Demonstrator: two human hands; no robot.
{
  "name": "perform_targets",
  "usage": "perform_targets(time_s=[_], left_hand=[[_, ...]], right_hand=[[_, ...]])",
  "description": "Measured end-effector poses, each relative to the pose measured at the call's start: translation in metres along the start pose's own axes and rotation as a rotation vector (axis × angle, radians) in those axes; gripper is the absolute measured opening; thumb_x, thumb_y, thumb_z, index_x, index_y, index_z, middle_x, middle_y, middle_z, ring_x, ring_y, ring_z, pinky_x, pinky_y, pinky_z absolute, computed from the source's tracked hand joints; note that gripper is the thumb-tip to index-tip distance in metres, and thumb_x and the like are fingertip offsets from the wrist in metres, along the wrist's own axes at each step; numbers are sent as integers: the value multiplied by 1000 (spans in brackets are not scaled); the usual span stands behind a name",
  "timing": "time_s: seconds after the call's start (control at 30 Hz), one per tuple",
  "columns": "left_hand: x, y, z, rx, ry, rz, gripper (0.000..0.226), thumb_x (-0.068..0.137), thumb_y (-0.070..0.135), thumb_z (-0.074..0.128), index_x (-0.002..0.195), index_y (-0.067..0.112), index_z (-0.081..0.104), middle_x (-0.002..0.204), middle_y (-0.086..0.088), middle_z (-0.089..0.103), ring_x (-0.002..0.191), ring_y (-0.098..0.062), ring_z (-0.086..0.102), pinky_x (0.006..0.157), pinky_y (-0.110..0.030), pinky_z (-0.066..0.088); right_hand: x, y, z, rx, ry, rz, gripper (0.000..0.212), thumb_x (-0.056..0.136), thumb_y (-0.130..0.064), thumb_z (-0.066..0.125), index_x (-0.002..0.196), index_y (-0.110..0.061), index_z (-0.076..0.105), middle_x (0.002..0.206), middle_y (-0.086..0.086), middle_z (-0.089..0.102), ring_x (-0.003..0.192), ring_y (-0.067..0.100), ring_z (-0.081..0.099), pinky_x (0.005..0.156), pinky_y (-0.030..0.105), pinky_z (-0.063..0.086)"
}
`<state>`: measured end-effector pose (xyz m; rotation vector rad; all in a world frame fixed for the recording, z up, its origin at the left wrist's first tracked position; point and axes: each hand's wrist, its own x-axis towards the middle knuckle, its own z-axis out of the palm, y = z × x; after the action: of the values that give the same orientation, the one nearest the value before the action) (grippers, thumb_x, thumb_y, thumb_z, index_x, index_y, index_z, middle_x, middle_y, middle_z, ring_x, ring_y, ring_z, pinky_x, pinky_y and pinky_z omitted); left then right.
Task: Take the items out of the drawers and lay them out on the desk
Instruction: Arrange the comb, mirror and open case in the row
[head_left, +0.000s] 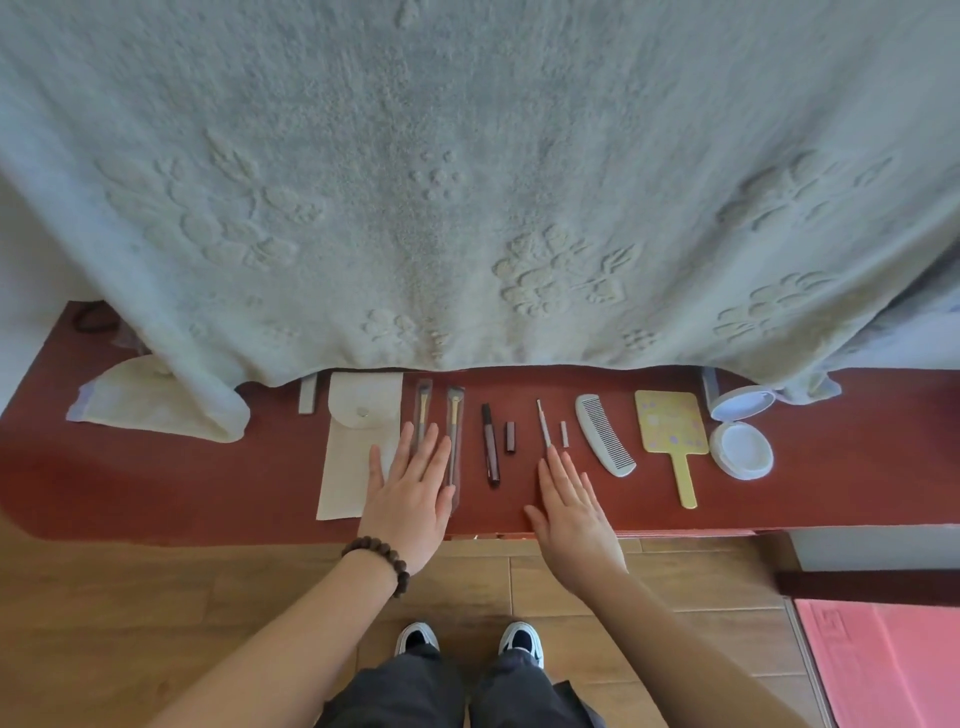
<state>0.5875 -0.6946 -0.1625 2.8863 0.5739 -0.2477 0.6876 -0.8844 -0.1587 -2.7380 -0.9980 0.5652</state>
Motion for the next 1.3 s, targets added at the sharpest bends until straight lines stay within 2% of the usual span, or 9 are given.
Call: perform_targets(time_s=[0.07, 0.27, 0.5, 0.63, 0.8, 0.93, 1.13, 1.3], left_hand=[[1, 3, 2, -21, -14, 7, 56, 101, 40, 24, 152, 23, 12, 160, 4, 0, 145, -21, -14, 114, -51, -5], [-2, 12, 3, -30, -26, 14, 56, 101, 40, 23, 152, 25, 6, 160, 5, -4, 146, -21, -18, 117, -50, -4], [1, 18, 4, -57, 9, 33, 57, 100, 40, 28, 152, 24, 12, 161, 5, 2, 146, -20, -12, 117, -50, 1], [9, 20, -4, -78, 45, 40, 58, 100, 40, 31, 152, 22, 15, 161, 3, 4, 147, -22, -8, 117, -50, 0], [45, 32, -23, -35, 2, 104, 65, 96, 44, 42, 152, 21, 17, 162, 1, 0, 147, -23, -12, 118, -55, 1], [75, 49, -27, -27, -105, 162, 71, 91, 49, 52, 150, 24, 21, 161, 2, 6, 147, -22, -12, 118, -55, 0], [84, 50, -16, -47, -87, 156, 54, 90, 40, 59, 140, 24, 44, 156, 4, 28, 148, -17, -1, 119, -51, 1], [83, 59, -12, -115, -54, 136, 50, 89, 38, 61, 135, 23, 49, 154, 2, 33, 148, -17, 4, 119, -48, 1]], right_hand=[[1, -5, 3, 5, -1, 15, 61, 102, -40, 23, 151, -11, 1, 159, -1, -13, 144, 9, -17, 117, 27, -11], [7, -24, 11, 52, -10, 130, 66, 102, -42, 23, 150, -5, -3, 158, 5, -19, 147, 16, -11, 116, 28, -9], [8, -29, 9, 67, 2, 162, 70, 101, -46, 23, 150, -5, -4, 158, 7, -20, 147, 17, -12, 118, 31, -6], [6, -11, -8, 66, 116, 105, 68, 100, -45, 25, 150, -12, -7, 157, 0, -20, 146, 15, -15, 119, 31, -8], [33, 35, -36, 52, 129, 96, 59, 101, -28, 37, 152, -17, 11, 161, 2, -3, 147, 17, -10, 120, 34, -4], [54, 48, -40, 50, 118, 21, 59, 97, -28, 48, 150, -19, 23, 161, -1, 4, 147, 14, -8, 120, 32, -5], [66, 53, -32, 59, 148, -60, 46, 94, -23, 55, 139, -18, 45, 158, 1, 22, 148, 18, 2, 117, 30, -6], [68, 55, -29, 81, 179, -59, 38, 92, -26, 57, 129, -16, 53, 156, 1, 27, 148, 18, 5, 118, 29, -5]])
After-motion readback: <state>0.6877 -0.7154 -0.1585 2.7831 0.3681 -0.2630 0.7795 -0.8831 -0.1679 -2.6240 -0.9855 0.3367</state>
